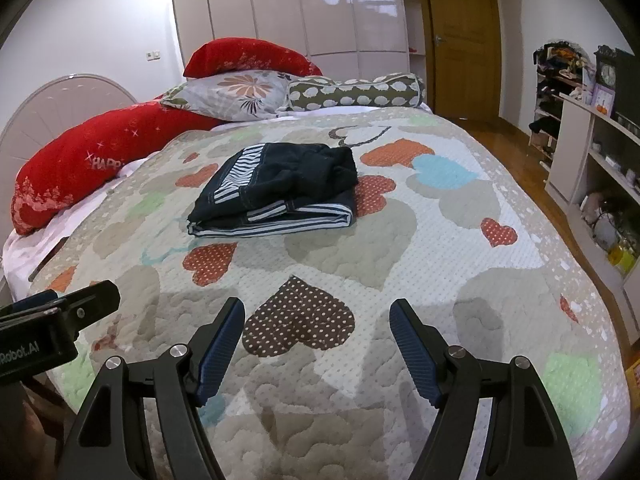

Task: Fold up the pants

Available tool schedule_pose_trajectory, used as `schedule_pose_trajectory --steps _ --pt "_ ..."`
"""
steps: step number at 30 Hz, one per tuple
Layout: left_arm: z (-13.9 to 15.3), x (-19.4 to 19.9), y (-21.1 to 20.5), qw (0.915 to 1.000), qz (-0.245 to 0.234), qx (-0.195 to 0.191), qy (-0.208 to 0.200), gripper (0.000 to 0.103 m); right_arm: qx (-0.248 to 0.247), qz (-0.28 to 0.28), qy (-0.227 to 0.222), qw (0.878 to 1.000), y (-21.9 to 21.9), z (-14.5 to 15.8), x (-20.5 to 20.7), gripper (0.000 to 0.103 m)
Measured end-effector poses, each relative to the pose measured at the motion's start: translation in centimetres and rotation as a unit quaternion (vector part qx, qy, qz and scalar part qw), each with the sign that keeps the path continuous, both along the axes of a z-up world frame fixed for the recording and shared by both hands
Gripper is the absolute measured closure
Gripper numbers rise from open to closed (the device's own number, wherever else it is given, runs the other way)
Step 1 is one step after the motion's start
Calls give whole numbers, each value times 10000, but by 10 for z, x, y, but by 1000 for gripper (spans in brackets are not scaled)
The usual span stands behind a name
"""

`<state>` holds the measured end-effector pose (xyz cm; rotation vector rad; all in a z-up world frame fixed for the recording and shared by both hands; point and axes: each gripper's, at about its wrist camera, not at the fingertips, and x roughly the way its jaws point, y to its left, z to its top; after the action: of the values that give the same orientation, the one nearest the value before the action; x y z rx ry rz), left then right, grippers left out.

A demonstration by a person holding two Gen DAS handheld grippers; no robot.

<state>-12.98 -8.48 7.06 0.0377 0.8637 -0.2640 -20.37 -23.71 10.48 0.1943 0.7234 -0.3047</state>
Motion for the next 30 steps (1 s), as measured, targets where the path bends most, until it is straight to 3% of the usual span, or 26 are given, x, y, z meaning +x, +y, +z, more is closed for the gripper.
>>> schedule_pose_trajectory --steps 30 --pt "-19 19 -1 9988 -58 -145 464 0 -35 54 223 9997 -6 -11 14 22"
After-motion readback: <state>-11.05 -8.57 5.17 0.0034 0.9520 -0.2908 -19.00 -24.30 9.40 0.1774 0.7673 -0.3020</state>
